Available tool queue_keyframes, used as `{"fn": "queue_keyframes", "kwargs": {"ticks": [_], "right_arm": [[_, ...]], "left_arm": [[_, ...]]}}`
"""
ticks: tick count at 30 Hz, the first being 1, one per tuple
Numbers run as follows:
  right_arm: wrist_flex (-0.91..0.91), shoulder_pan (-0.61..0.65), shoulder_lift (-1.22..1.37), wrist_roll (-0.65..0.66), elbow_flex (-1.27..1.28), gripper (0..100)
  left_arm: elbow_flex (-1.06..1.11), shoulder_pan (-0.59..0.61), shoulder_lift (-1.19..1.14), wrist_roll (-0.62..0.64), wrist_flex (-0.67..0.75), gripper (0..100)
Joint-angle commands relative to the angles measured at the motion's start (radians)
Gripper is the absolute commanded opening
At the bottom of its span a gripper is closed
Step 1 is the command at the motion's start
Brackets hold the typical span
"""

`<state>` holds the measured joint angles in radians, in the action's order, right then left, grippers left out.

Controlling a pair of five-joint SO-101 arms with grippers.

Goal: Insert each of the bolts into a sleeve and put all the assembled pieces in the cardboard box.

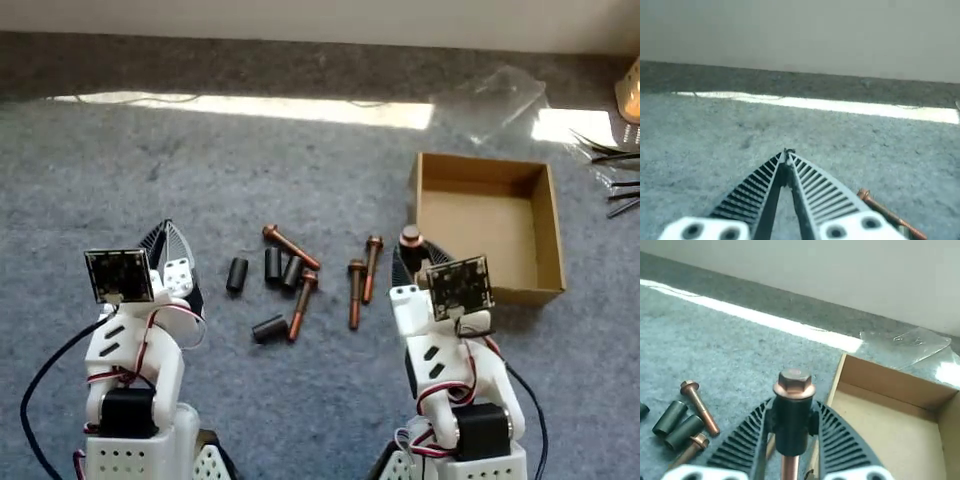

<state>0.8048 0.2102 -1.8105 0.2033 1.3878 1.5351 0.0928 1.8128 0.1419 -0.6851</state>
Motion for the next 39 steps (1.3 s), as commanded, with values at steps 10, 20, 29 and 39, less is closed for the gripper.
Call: {"fn": "queue_keyframes", "kwargs": {"ticks": [10, 20, 29, 39], "right_arm": [[0.018, -0.131, 0.591, -0.018, -0.487, 0.5], [0.015, -0.203, 1.099, -0.014, -0.690, 0.5], [0.015, -0.246, 1.526, -0.014, -0.906, 0.6], [0.019, -0.246, 1.877, -0.017, -1.135, 0.7]], "left_arm": [[0.001, -0.067, 0.016, -0.152, -0.302, 0], [0.030, -0.096, 0.015, -0.170, -0.334, 0], [0.031, -0.096, 0.015, -0.170, -0.334, 0], [0.031, -0.096, 0.015, -0.170, -0.334, 0]]}}
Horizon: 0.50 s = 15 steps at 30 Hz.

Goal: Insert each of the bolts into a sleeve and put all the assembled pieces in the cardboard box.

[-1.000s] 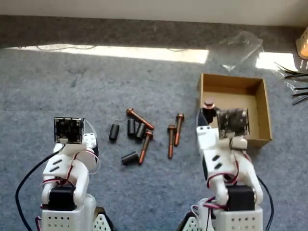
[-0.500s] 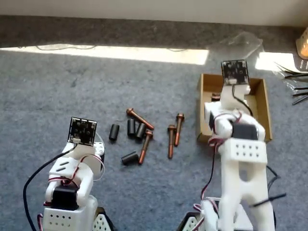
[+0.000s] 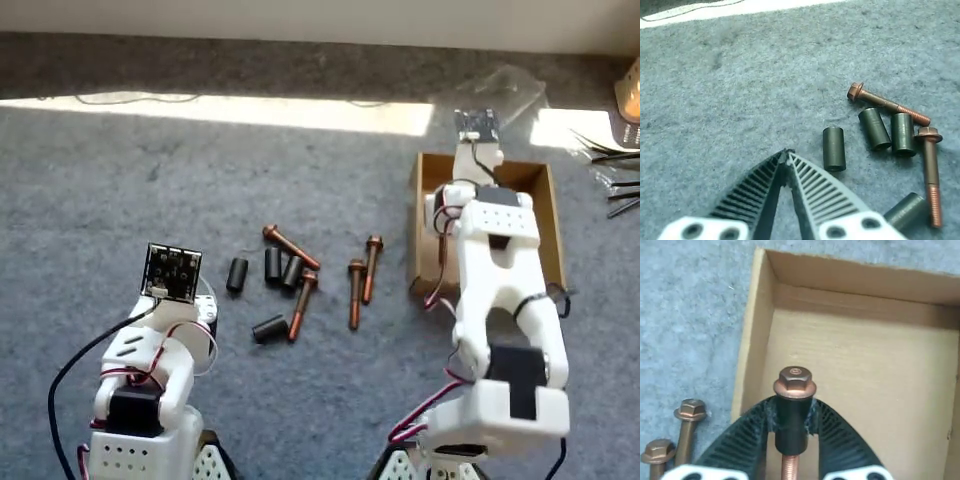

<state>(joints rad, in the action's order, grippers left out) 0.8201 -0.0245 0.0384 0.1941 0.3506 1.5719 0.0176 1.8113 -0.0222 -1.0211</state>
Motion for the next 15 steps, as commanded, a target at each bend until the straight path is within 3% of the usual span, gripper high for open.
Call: {"fn": "queue_keyframes", "kwargs": {"ticks": [1, 7, 12, 15], "right_arm": [[0.004, -0.012, 0.050, -0.005, -0.110, 0.7], [0.004, -0.012, 0.147, -0.005, -0.170, 0.9], [0.004, -0.008, 0.173, -0.005, -0.176, 12.6], [0.002, -0.007, 0.173, -0.005, -0.174, 13.9]], "left_arm": [[-0.005, -0.021, 0.016, -0.006, 0.002, 0], [-0.005, -0.021, 0.016, -0.006, 0.002, 0], [-0.004, -0.021, 0.016, -0.006, 0.002, 0], [-0.004, -0.021, 0.016, -0.006, 0.002, 0]]}}
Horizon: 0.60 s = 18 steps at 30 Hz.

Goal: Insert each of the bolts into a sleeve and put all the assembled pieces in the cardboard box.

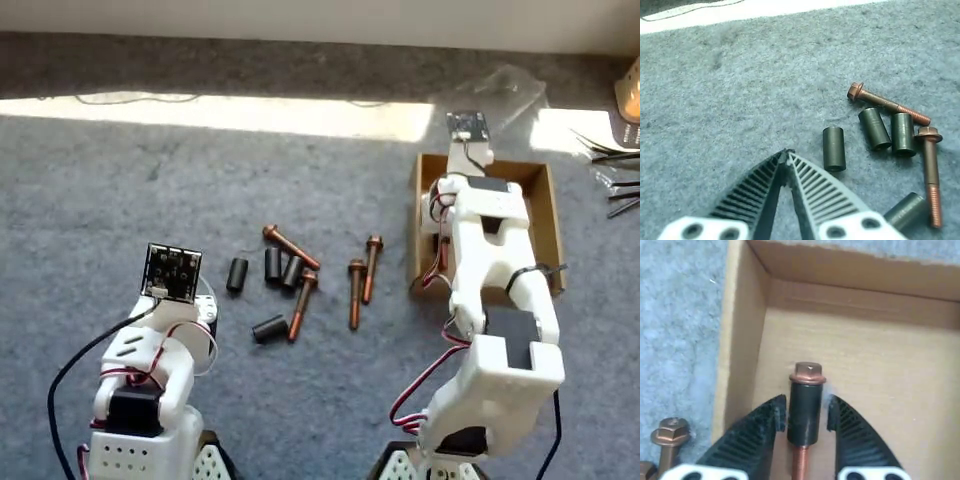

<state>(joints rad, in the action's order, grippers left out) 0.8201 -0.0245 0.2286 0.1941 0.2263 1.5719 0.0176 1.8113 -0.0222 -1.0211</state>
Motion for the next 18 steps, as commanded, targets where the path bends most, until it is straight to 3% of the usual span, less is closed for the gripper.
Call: {"fn": "queue_keyframes", "kwargs": {"ticks": [1, 11, 18], "right_arm": [[0.002, -0.007, -0.021, -0.005, -0.051, 13.9], [0.047, -0.004, -0.154, -0.009, -0.088, 13.9], [0.165, 0.102, -0.400, -0.009, -0.081, 13.9]], "left_arm": [[-0.004, -0.021, 0.016, -0.006, 0.002, 0], [0.021, -0.021, 0.016, -0.006, 0.026, 0], [0.022, 0.084, 0.016, -0.002, 0.064, 0]]}}
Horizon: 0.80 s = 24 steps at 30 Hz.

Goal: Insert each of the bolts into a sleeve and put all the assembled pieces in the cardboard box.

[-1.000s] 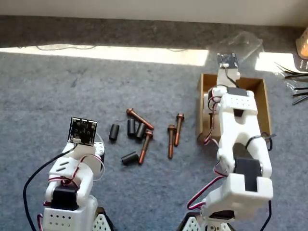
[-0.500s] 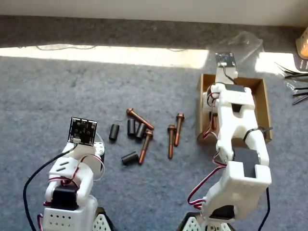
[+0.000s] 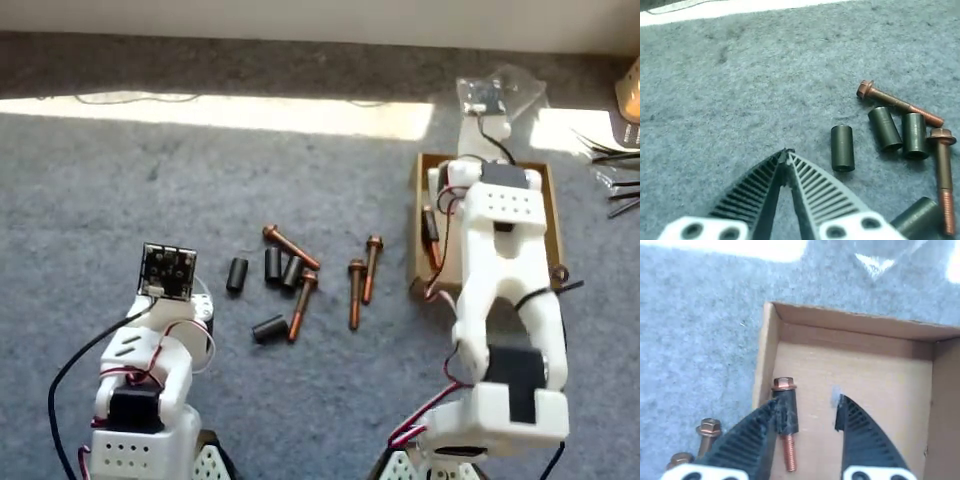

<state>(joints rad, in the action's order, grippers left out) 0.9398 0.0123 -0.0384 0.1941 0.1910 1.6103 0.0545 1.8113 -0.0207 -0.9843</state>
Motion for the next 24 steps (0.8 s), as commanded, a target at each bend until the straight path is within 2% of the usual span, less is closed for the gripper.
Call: {"fn": "queue_keyframes", "kwargs": {"ticks": [1, 14, 20, 24], "right_arm": [[0.071, 0.091, -0.156, -0.011, -0.045, 13.9], [0.311, 0.404, -0.312, -0.014, -0.045, 13.9], [0.343, 0.533, -0.309, -0.302, -0.044, 13.8], [0.343, 0.610, -0.309, -0.356, -0.044, 13.8]], "left_arm": [[-0.016, 0.048, 0.016, -0.003, 0.028, 0], [-0.033, 0.110, 0.016, -0.003, 0.025, 0], [-0.035, 0.122, 0.016, -0.003, 0.028, 0], [-0.035, 0.122, 0.016, -0.005, 0.028, 0]]}}
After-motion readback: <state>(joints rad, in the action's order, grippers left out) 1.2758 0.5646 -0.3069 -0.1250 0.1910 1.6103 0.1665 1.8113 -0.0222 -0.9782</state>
